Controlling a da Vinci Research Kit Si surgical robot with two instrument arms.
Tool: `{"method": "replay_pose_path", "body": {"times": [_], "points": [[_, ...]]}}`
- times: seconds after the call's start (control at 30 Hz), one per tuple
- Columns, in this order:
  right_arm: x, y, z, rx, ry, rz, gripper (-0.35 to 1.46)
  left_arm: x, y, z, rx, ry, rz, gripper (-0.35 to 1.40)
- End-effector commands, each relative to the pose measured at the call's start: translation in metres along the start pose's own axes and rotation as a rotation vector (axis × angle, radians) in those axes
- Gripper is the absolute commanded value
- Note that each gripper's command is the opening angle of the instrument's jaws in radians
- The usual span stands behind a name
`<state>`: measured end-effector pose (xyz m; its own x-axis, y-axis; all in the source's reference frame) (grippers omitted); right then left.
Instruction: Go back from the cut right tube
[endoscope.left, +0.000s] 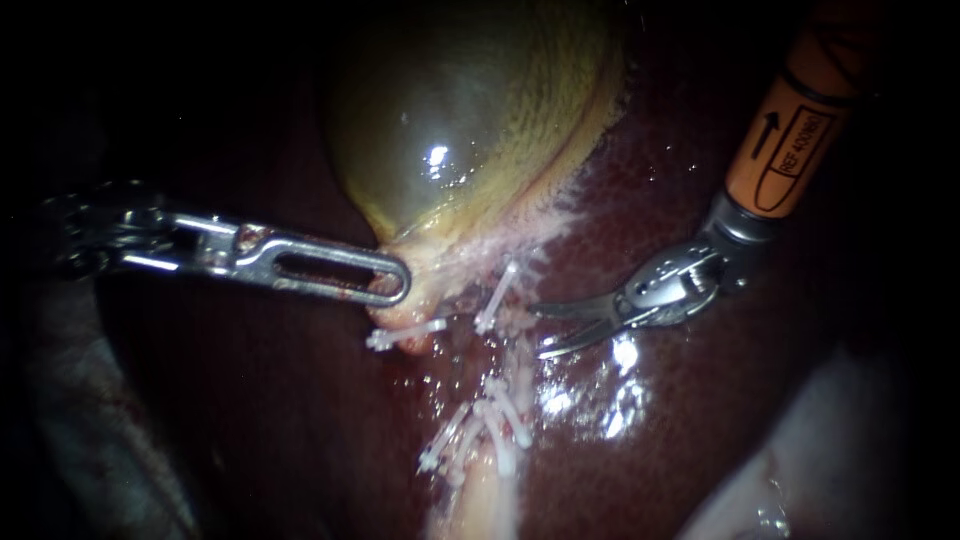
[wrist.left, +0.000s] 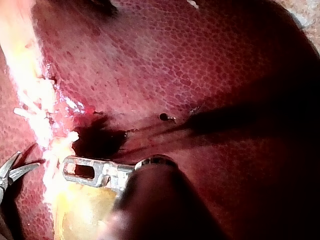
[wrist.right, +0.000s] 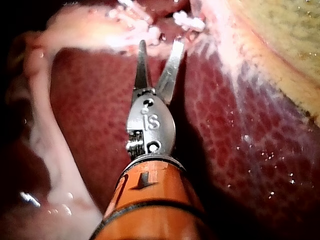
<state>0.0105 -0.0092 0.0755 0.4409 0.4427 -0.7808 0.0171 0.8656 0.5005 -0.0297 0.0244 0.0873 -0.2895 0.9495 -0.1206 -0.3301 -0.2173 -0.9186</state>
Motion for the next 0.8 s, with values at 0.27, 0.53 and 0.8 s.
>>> {"method": "replay_pose_path", "body": {"times": [0.27,0.53,0.8], "points": [[0.0012,0.0002,-0.0039,-0.009,0.034,-0.057,0.36,-0.0001,-0.0002,0.0001,0.0,0.0,0.001,-0.35],[0.0011,0.0005,-0.007,-0.015,0.063,-0.09,0.44,-0.0001,-0.0003,0.0002,0.001,0.001,0.002,-0.35],[0.0014,0.0005,-0.0077,-0.014,0.066,-0.092,0.47,-0.0008,-0.0009,0.002,0.006,-0.002,0.007,-0.35]]}}
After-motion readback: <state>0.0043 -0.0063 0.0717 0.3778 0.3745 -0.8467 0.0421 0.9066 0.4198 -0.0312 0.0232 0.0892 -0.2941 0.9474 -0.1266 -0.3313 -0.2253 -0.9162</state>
